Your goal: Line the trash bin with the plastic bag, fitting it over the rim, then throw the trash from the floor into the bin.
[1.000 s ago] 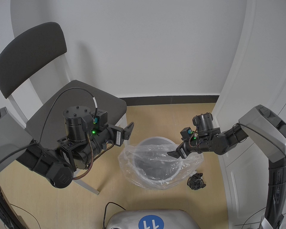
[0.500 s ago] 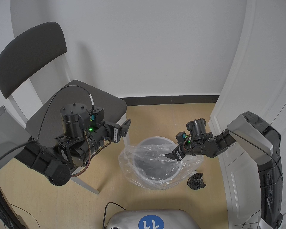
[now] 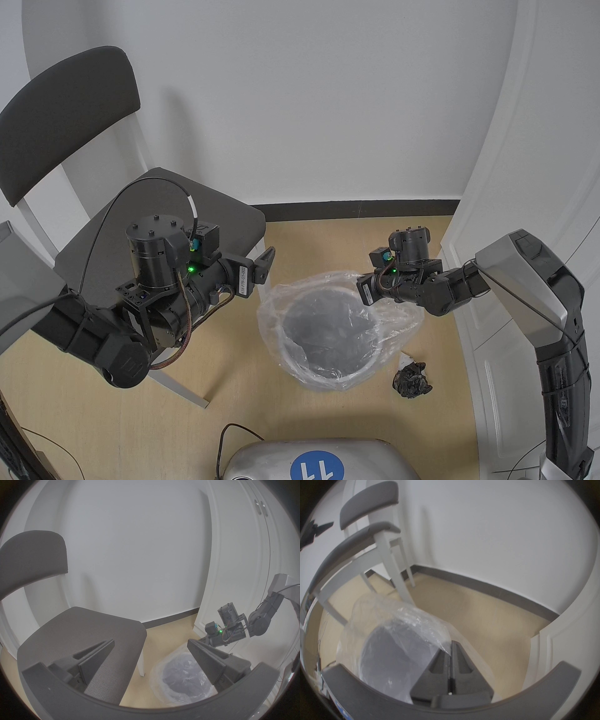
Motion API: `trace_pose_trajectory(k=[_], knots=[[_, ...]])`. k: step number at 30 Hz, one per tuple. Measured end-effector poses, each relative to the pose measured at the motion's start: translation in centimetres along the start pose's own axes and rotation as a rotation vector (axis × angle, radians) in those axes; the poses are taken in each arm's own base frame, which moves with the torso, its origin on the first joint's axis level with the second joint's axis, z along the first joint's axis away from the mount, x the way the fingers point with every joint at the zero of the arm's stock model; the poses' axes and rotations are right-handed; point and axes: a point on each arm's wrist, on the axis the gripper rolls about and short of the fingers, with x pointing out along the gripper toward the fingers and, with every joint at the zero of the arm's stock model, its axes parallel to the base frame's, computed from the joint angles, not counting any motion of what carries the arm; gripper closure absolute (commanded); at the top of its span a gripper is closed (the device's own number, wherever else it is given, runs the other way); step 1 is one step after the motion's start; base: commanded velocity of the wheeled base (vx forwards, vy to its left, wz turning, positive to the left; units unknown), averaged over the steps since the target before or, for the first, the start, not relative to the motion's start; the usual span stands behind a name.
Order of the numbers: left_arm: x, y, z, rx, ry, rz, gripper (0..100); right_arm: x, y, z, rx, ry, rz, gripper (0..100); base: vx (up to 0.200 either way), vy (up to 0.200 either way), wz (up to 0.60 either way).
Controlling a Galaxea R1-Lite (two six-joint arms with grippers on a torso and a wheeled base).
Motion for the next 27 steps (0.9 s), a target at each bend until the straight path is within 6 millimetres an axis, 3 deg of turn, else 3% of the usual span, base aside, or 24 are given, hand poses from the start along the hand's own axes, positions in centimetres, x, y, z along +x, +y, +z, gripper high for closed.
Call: trace_pose_trajectory(k=[14,15,21,27], knots=[[0.8,-0.2,-0.6,0.001,0.007,0.004,0,4.0,1.3,0.8,0.081,-0.156,-0.092,100,0.0,0.0,0.0],[0.9,-0.2,-0.6,0.0,0.008,0.004,0,4.3,1.4,0.8,0.085,-0.162,-0.099,0,0.0,0.0,0.0],[1.3,-0.7,-1.1,-0.001,0.005,-0.006,0,5.3,1.8,0.5,0.112,-0.177,-0.114,0,0.0,0.0,0.0],[1.8,-1.5,-2.3,0.008,0.036,-0.025,0,4.5,1.5,0.7,0.121,-0.165,-0.121,0,0.0,0.0,0.0]])
